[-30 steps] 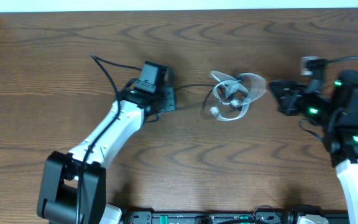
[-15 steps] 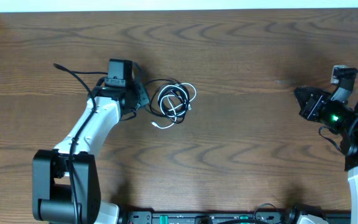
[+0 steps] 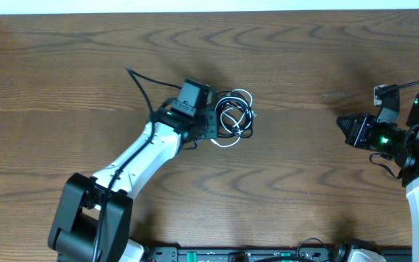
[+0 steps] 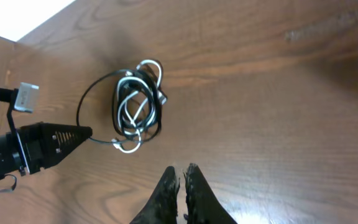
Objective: Untangle cables
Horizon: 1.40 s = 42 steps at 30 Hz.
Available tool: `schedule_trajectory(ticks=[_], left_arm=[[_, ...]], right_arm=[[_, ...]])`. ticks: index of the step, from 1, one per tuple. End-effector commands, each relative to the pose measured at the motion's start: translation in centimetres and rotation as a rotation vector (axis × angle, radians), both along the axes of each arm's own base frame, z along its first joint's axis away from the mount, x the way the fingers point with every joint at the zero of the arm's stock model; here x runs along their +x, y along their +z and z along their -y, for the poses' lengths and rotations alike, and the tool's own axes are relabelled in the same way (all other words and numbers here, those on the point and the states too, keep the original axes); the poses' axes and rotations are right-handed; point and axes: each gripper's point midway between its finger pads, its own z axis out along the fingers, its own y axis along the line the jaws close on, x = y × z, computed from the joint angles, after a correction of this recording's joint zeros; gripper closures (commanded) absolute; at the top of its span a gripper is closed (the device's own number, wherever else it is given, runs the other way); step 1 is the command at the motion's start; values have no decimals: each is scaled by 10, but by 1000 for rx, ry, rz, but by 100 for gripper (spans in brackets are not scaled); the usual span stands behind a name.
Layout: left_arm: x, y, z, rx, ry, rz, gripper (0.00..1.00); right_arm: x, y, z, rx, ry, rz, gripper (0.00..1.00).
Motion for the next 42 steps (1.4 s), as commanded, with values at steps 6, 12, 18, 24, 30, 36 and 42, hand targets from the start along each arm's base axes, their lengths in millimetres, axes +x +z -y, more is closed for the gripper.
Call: schedule_trajectory(ticks=[6, 12, 18, 24, 30, 36, 42], left_arm=[[-4, -7, -48, 301, 236, 46, 61], [-4, -6, -41, 309, 185, 65, 61], [0, 7, 29, 56, -91, 114, 55], [5, 11, 37, -9, -28, 109, 55], [-3, -22, 48, -145, 226, -98, 56], [-10, -54, 63, -228, 390, -250, 56], [0, -60, 72, -284, 481, -246, 56]], right_arm=[[-6, -10, 10, -76, -4, -30, 83], [-5, -12, 10, -85, 5, -29, 80], [-5, -20, 10, -75, 7, -65, 81], [-6, -25, 10, -69, 8, -88, 81], [-8, -26, 9, -65, 9, -99, 83], [-11, -28, 9, -65, 13, -111, 83], [-16, -30, 6, -86, 55, -114, 85]])
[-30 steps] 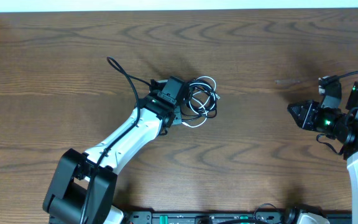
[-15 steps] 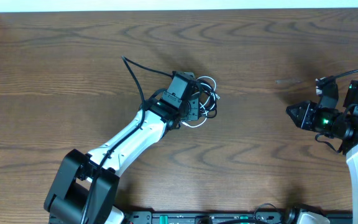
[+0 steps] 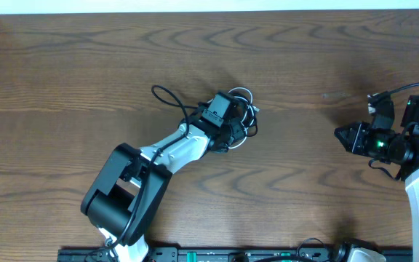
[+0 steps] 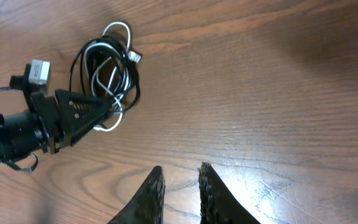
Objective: Untangle cables
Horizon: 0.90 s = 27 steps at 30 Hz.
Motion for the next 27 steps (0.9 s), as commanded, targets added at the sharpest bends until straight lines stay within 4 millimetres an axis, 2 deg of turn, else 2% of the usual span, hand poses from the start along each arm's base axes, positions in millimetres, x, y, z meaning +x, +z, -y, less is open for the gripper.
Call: schedule_trajectory(ticks=[1, 4, 6, 7, 8, 9, 17, 22, 24, 27], left_arm=[[6, -5, 2, -26, 98, -27, 56], [14, -4, -3, -18, 155, -3, 57], [19, -4, -9, 6, 191, 18, 67], [21, -4, -12, 20, 203, 29, 81], [22, -4, -13, 27, 210, 35, 90], [23, -4, -16, 39, 218, 41, 92], [20, -7, -21, 81, 180, 44, 93], [12, -2, -32, 162, 84, 64, 93], [12, 8, -34, 181, 54, 93, 93], [16, 43, -34, 172, 12, 182, 93]], right_arm=[[-3, -1, -3, -17, 42, 6, 86], [-4, -2, -6, -16, 53, 1, 87], [-6, -3, -8, -16, 63, -4, 87], [-7, -3, -9, -16, 68, -8, 87], [-7, -3, -10, -15, 68, -9, 87], [-7, -3, -10, -14, 71, -12, 88], [-10, -4, -14, -14, 84, -22, 90], [-10, -5, -13, -18, 89, -17, 89], [-9, -4, -13, -19, 88, -14, 89], [-6, -4, -13, -22, 88, -1, 89]])
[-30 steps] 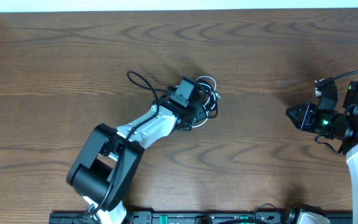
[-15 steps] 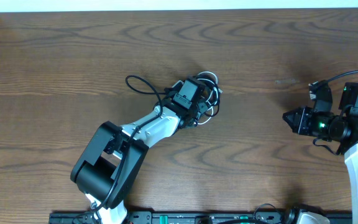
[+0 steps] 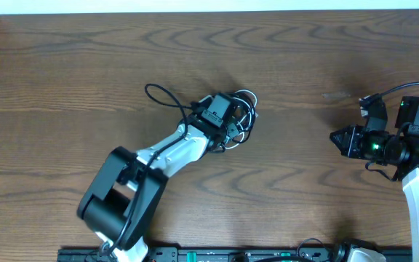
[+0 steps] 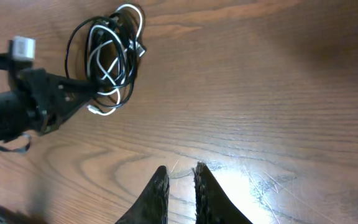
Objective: Untangle cables
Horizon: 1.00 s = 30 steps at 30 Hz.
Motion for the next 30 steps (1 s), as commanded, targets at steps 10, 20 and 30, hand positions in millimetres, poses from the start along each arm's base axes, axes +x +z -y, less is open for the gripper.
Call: schedule_trajectory(ticks=[10, 20, 30], left_arm=[[6, 163, -7, -118, -73, 378, 93], [-20, 211, 2, -259, -146, 426, 93], [-42, 228, 37, -469, -285, 366, 93]], right_arm=[[-6, -41, -9, 63, -17, -33, 87], [-11, 18, -87, 479, 404, 312, 40], [17, 10, -122, 386, 381, 300, 37]])
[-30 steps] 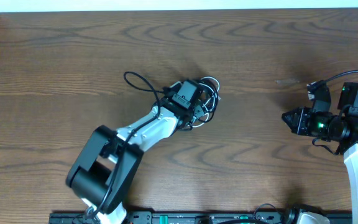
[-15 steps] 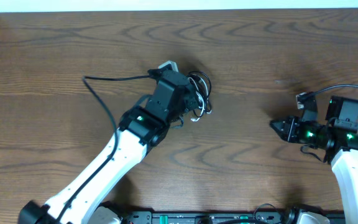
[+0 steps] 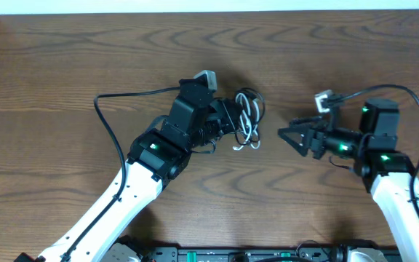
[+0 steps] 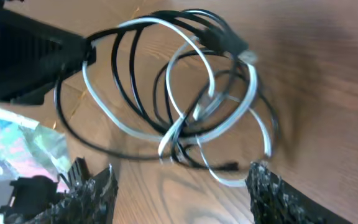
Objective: Untangle cables
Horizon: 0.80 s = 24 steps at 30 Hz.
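Observation:
A tangled bundle of black and white cables (image 3: 247, 118) lies mid-table; the right wrist view shows its loops up close (image 4: 185, 99). My left gripper (image 3: 226, 120) reaches in from the bundle's left side and is shut on its loops; its dark fingers (image 4: 36, 59) show at the upper left of the wrist view. My right gripper (image 3: 288, 138) points left just beside the bundle's right edge. Its jaws stand wide open (image 4: 185, 193), just short of the lowest loops, with nothing between them. A white plug end (image 3: 237, 148) trails out at the bundle's bottom.
The brown wooden table (image 3: 64, 58) stretches out on all sides. The left arm's own black lead (image 3: 122, 96) arcs above its forearm. A black rail (image 3: 268, 255) runs along the front edge. A pale strip (image 3: 195, 6) borders the far edge.
My right gripper has moved from the far right of the table to just beside the bundle and has opened from a narrow gap to wide. The left arm has changed pose, still at the bundle.
At first my left gripper was at the bundle's left edge and the right gripper stood shut at the far right. Then the left gripper was in among the loops and the right one slightly parted. Now the right gripper is wide open at the bundle.

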Available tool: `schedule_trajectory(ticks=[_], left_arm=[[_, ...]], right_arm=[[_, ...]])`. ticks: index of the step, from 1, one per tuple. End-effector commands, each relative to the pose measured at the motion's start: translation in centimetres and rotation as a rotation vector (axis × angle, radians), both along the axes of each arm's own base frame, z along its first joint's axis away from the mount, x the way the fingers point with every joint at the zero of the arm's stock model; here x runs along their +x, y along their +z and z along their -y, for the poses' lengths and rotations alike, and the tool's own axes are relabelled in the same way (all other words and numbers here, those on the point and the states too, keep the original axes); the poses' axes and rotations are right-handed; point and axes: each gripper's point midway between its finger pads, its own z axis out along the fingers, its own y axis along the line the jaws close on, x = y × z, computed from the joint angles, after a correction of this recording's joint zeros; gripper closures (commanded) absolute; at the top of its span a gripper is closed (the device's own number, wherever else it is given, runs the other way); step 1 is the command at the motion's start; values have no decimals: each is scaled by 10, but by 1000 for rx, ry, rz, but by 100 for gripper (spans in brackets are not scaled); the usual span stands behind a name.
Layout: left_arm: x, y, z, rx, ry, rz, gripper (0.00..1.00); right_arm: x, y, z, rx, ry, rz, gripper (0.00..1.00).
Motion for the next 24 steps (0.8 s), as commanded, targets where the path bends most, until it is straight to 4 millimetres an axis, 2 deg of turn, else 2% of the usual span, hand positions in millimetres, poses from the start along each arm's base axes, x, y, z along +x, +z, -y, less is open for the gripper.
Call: schedule_trajectory(ticks=[1, 6, 10, 11, 13, 15, 18, 22, 24], left_arm=[[-14, 13, 14, -78, -94, -20, 93], [-23, 16, 20, -111, -145, -44, 93], [-29, 23, 26, -151, -182, -47, 93], [-29, 26, 26, -156, -187, -42, 93], [-30, 28, 26, -160, -188, -35, 93], [-30, 30, 24, -160, -184, -29, 93], [-23, 32, 17, -141, -161, 3, 92], [-3, 36, -10, -124, -65, 35, 93], [3, 38, -21, -124, -31, 40, 93]], right_arm=[[8, -11, -10, -28, -51, -63, 37], [18, -24, -23, -85, -79, -61, 37], [25, -40, -23, -132, -115, -86, 37], [27, -44, -22, -139, -120, -95, 48], [31, -54, -18, -159, -159, -128, 99], [36, -65, -10, -194, -217, -161, 99], [42, -91, 23, -310, -420, -267, 99], [30, -121, 76, -455, -681, -440, 99], [22, -128, 94, -491, -740, -494, 99]])
